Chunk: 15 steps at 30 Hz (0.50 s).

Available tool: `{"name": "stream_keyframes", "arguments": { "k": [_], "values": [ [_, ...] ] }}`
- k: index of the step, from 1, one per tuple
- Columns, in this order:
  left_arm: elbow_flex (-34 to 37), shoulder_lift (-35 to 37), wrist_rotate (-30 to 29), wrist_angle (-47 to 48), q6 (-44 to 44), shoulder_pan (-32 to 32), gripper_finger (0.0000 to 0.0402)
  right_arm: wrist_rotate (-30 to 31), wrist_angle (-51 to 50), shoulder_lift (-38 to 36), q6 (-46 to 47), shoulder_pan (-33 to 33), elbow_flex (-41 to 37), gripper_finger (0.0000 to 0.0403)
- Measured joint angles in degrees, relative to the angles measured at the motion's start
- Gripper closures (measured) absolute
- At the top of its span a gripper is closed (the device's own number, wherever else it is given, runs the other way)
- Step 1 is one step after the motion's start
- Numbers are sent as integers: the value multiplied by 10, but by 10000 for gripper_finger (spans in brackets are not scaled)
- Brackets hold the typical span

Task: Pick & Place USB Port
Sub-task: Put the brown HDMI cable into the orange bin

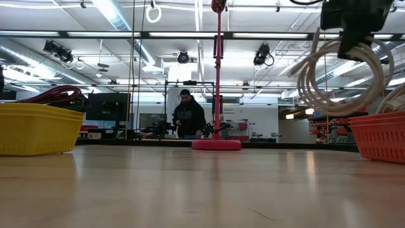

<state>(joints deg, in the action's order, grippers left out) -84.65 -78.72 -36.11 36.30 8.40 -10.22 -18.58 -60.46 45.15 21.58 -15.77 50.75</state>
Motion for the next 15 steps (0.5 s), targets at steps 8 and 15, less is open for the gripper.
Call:
{"name": "stream_keyframes", "arguments": {
  "k": [8,15],
  "values": [
    [0,-11,9,2,4,0,271,1,-177,17,-56,0,116,396],
    [0,-13,14,1,14,0,271,12,-279,39,-56,33,201,396]
  ]
}}
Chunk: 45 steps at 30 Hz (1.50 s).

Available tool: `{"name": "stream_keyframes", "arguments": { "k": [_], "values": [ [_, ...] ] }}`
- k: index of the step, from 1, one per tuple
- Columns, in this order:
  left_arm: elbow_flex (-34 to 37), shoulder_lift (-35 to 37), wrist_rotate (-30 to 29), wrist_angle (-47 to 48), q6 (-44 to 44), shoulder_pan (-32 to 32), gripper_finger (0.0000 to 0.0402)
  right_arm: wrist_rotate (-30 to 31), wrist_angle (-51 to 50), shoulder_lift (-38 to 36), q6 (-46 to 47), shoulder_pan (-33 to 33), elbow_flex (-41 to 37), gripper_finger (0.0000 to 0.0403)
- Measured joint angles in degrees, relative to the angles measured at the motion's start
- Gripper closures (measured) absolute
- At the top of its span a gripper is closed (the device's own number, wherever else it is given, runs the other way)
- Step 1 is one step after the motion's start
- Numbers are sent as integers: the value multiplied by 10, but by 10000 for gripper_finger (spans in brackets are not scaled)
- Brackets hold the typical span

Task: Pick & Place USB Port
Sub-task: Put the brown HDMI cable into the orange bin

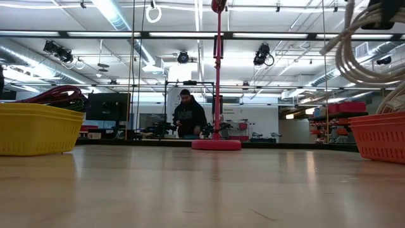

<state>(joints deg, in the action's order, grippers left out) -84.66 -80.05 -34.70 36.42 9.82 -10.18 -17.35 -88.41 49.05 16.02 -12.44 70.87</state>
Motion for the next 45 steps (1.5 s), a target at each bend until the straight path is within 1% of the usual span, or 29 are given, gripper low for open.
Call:
{"name": "stream_keyframes", "arguments": {
  "k": [2,13,20,22,29,38,41,45],
  "values": [
    [0,0,0,0,0,0,271,3,-19,8,1,16,4,396],
    [0,0,-1,4,0,1,271,-26,-16,74,-2,123,-10,396],
    [0,0,-2,4,1,1,271,-25,-16,96,15,176,-10,396],
    [0,0,-2,4,3,1,271,-13,-16,100,24,189,-10,396],
    [0,0,0,4,5,1,271,3,-16,111,34,212,-19,396],
    [0,0,0,9,5,1,271,-2,-6,116,40,228,-94,396],
    [0,0,0,11,5,1,271,3,7,115,41,228,-99,396],
    [0,0,0,11,5,1,271,25,12,115,37,228,-99,396]
  ]
}}
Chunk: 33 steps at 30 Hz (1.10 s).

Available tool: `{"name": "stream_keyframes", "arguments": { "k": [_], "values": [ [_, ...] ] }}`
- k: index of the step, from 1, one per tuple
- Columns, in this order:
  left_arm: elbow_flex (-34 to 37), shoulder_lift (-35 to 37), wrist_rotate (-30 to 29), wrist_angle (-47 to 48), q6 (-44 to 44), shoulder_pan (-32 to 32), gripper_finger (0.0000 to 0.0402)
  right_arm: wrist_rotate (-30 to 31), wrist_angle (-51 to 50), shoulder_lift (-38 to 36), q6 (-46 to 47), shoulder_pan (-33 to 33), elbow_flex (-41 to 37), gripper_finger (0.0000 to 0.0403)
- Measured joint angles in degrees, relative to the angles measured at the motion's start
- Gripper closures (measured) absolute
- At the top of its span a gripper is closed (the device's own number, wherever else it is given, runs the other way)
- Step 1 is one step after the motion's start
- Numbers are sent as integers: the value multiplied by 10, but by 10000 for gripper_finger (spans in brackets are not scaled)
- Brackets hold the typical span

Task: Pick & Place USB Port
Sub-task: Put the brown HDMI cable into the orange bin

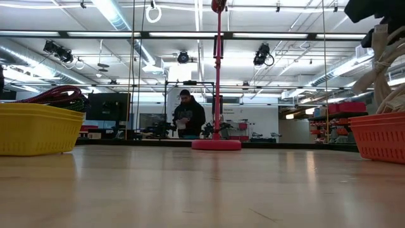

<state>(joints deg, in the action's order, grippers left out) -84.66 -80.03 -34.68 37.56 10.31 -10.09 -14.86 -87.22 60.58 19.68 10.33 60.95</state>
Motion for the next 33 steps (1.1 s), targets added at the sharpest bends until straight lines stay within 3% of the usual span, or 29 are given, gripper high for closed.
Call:
{"name": "stream_keyframes", "arguments": {
  "k": [7,17,33],
  "values": [
    [0,0,0,0,0,0,271,4,-6,0,2,0,0,392],
    [0,0,0,2,-5,0,271,2,-4,0,10,0,0,335],
    [0,0,0,6,-5,0,271,-4,27,0,54,0,0,329]
  ]
}}
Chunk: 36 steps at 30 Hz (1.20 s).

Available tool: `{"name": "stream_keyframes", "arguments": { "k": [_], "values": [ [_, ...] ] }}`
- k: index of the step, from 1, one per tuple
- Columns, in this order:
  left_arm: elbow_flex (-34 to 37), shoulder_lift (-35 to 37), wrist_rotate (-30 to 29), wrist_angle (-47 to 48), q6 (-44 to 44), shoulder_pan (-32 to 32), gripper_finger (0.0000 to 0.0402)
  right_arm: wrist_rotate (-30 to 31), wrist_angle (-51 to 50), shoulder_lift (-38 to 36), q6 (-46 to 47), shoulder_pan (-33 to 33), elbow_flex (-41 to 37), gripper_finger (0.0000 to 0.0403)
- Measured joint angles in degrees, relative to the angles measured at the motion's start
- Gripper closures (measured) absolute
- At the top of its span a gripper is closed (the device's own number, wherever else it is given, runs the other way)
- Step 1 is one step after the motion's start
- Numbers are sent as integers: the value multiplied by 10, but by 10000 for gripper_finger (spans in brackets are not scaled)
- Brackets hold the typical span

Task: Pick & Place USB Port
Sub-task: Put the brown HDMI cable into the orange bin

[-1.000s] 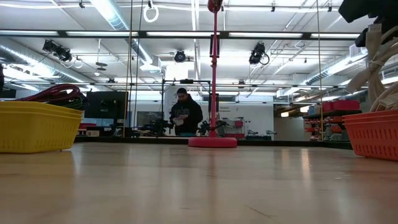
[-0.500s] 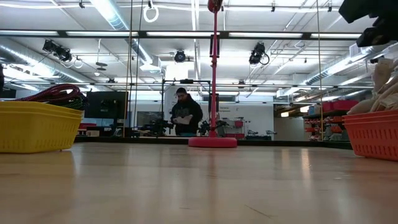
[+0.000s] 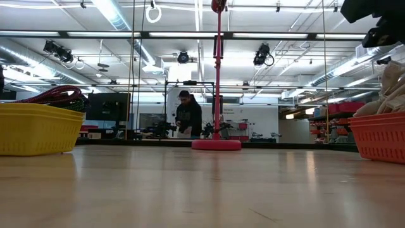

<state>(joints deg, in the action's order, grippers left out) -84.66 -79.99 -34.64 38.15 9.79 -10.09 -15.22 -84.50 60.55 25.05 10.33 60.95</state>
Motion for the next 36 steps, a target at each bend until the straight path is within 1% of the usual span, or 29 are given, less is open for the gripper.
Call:
{"name": "stream_keyframes", "arguments": {
  "k": [5,8,11,14,16,21,23,27,30,36],
  "values": [
    [0,0,0,0,0,0,271,8,3,0,12,-3,0,328],
    [0,0,0,0,0,0,271,8,37,0,20,-12,0,328],
    [0,0,0,-1,0,0,271,6,122,0,30,-21,0,328],
    [-1,-5,2,-4,0,0,271,-13,244,9,46,-23,0,328],
    [-1,-11,16,-6,2,0,271,-24,305,24,60,-16,0,328],
    [-1,-25,50,0,24,-1,271,-38,392,87,66,27,0,328],
    [0,-30,50,14,31,-5,271,-43,425,119,67,46,0,328],
    [0,-37,51,28,31,-11,271,-64,430,172,75,84,0,328],
    [-1,-42,50,31,31,-12,271,-68,399,200,86,112,-1,328],
    [0,-42,50,43,33,-14,271,-78,402,230,133,172,0,328]
  ]
}}
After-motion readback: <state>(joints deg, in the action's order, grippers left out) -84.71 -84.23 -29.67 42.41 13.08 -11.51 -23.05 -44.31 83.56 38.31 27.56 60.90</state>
